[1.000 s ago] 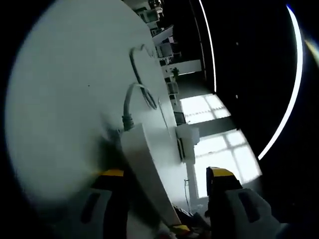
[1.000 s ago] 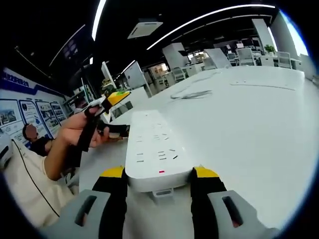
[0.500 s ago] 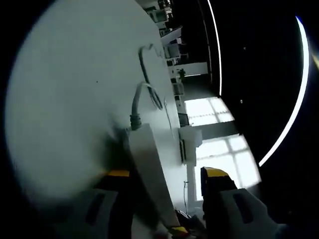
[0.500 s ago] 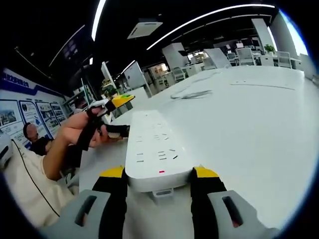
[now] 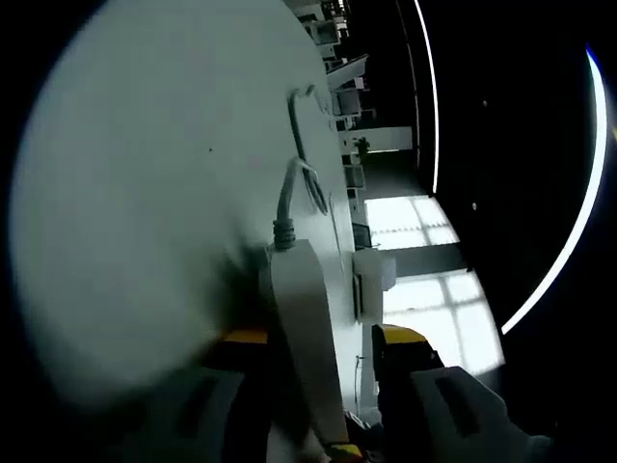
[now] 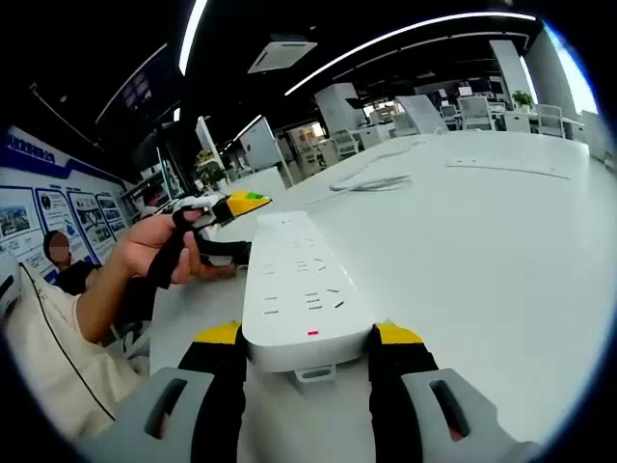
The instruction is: Pick up the power strip scattered on the table, fix it on the side mounting bracket of the table, and press the switch
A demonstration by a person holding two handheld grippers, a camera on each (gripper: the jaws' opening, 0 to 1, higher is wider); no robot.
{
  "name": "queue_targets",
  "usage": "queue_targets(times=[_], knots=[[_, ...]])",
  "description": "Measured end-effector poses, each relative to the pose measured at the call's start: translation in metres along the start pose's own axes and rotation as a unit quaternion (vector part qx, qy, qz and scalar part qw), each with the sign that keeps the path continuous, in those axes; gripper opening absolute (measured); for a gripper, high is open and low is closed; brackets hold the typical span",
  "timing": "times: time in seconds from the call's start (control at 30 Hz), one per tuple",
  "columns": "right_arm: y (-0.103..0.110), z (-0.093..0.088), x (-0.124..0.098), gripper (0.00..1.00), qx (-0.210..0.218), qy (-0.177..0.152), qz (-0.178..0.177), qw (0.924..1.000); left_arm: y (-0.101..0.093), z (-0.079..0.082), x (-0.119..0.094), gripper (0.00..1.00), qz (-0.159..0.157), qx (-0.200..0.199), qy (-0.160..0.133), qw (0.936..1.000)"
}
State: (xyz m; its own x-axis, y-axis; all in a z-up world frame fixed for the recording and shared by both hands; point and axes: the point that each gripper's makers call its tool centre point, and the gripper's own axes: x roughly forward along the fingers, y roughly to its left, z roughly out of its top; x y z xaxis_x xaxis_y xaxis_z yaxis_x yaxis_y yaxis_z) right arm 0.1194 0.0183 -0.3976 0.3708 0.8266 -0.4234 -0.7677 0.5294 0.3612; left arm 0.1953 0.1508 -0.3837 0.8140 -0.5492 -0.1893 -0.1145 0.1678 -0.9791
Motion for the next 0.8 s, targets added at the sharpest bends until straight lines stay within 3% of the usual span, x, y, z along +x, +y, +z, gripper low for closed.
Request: queue_targets(times=[0.33,0.8], knots=[[0.000,-0.001,0.000,0.46,-0.010,0.001,-0.004,0.9999,0.012,0.002,0.003,0.32,0.007,-0.017,-0.008,0.9998],[0.000,-0.002,0.000,0.46,-0.013,0.001,-0.007,0.9999,0.015,0.002,0.003,0.28,0.022,-0.026,-0.018,0.9992]])
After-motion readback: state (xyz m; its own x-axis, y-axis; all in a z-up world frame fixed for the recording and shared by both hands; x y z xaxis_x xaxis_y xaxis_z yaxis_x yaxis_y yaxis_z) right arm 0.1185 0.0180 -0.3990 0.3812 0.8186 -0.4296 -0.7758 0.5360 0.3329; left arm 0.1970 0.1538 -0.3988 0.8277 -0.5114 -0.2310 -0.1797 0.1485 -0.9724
